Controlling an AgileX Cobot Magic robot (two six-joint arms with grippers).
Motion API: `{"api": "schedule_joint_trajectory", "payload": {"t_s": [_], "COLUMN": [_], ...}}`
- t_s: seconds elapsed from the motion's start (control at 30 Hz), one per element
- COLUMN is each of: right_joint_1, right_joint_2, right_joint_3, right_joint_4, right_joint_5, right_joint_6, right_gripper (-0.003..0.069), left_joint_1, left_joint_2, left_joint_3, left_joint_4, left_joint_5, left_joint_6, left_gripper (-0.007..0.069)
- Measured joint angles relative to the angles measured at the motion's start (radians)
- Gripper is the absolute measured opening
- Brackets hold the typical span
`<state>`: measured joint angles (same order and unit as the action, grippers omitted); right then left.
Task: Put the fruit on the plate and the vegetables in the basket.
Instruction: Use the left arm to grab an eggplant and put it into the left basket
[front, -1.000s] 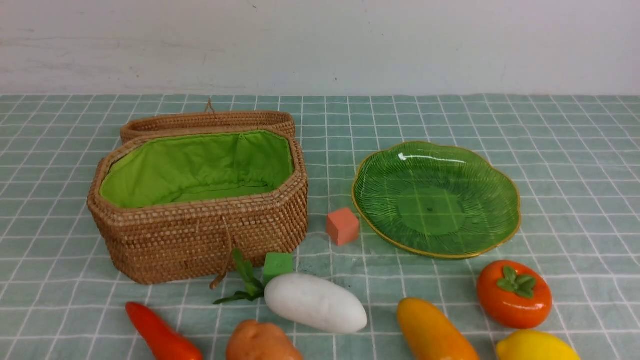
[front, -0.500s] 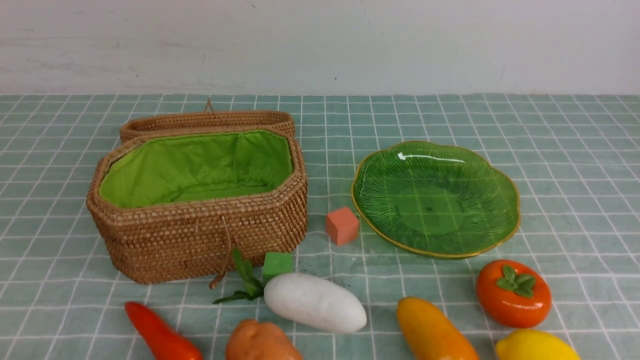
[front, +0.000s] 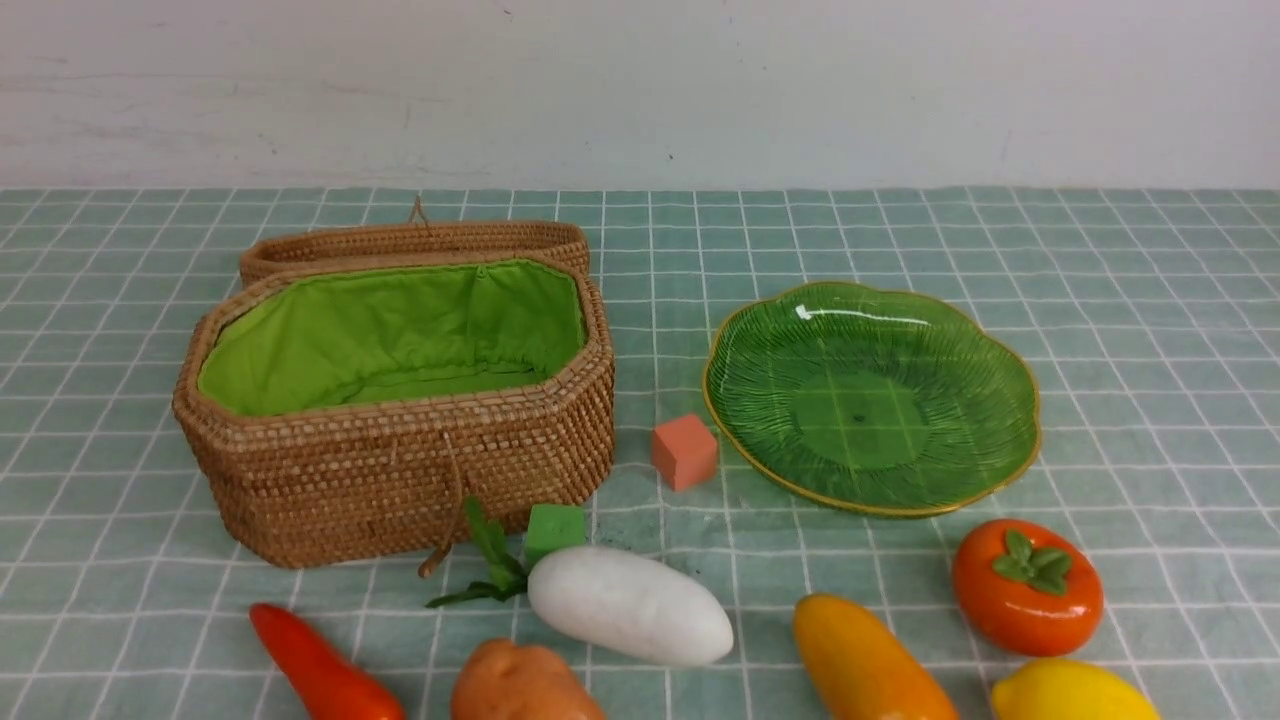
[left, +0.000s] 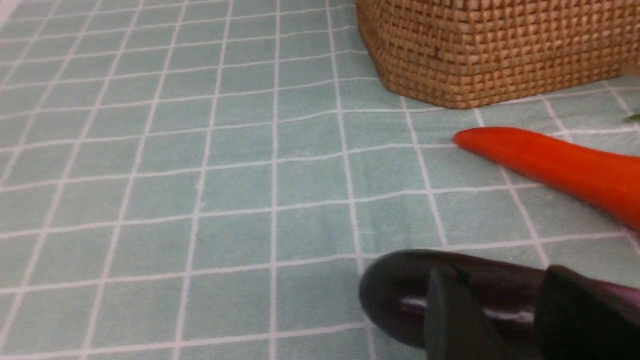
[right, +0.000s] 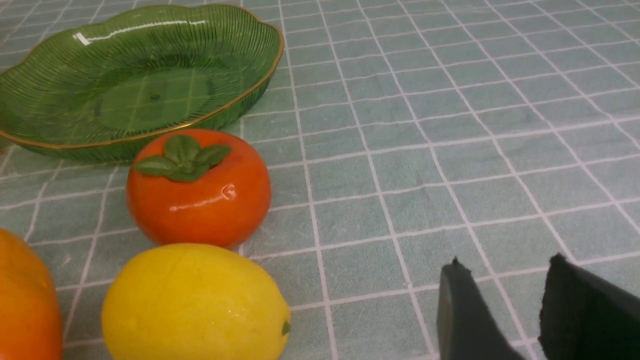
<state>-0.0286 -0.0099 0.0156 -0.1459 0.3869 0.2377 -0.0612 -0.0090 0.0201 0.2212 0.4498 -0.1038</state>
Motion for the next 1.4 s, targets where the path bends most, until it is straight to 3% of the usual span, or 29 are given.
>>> {"api": "schedule_joint_trajectory", "payload": {"t_s": [0.43, 0.57, 0.7, 0.87, 0.93, 1.03, 1.13, 1.27, 1.3, 1.33, 1.37, 1.4], "right_joint_1": [0.0, 0.0, 0.0, 0.0, 0.0, 0.0, 0.0, 0.0, 0.0, 0.0, 0.0, 0.0], "right_joint_2": [0.0, 0.0, 0.0, 0.0, 0.0, 0.0, 0.0, 0.0, 0.0, 0.0, 0.0, 0.0], "right_joint_3": [0.0, 0.0, 0.0, 0.0, 0.0, 0.0, 0.0, 0.0, 0.0, 0.0, 0.0, 0.0], "right_joint_4": [0.0, 0.0, 0.0, 0.0, 0.0, 0.0, 0.0, 0.0, 0.0, 0.0, 0.0, 0.0], "right_joint_5": [0.0, 0.0, 0.0, 0.0, 0.0, 0.0, 0.0, 0.0, 0.0, 0.0, 0.0, 0.0], "right_joint_6": [0.0, 0.0, 0.0, 0.0, 0.0, 0.0, 0.0, 0.0, 0.0, 0.0, 0.0, 0.0], "right_gripper": [0.024, 0.024, 0.024, 0.024, 0.024, 0.024, 0.024, 0.024, 0.024, 0.024, 0.024, 0.024], "left_joint_1": [0.0, 0.0, 0.0, 0.0, 0.0, 0.0, 0.0, 0.0, 0.0, 0.0, 0.0, 0.0], "left_joint_2": [0.0, 0.0, 0.0, 0.0, 0.0, 0.012, 0.095, 0.28, 0.28, 0.35, 0.367, 0.428], "left_joint_3": [0.002, 0.01, 0.011, 0.0, -0.032, -0.219, -0.448, -0.705, -0.711, -0.74, -0.741, -0.742], "left_joint_4": [0.09, 0.046, -0.112, -0.15, -0.152, -0.156, -0.156, -0.156, -0.156, -0.156, -0.156, -0.149], "left_joint_5": [0.001, -0.126, -0.396, -0.706, -0.721, -0.644, -0.461, -0.077, -0.058, 0.089, 0.106, 0.218], "left_joint_6": [0.0, -0.052, -0.225, -0.319, -0.354, -0.418, -0.437, -0.443, -0.443, -0.443, -0.443, -0.443], "left_gripper": [0.0239, 0.0239, 0.0239, 0.0239, 0.0239, 0.0239, 0.0239, 0.0239, 0.0239, 0.0239, 0.0239, 0.0239]}}
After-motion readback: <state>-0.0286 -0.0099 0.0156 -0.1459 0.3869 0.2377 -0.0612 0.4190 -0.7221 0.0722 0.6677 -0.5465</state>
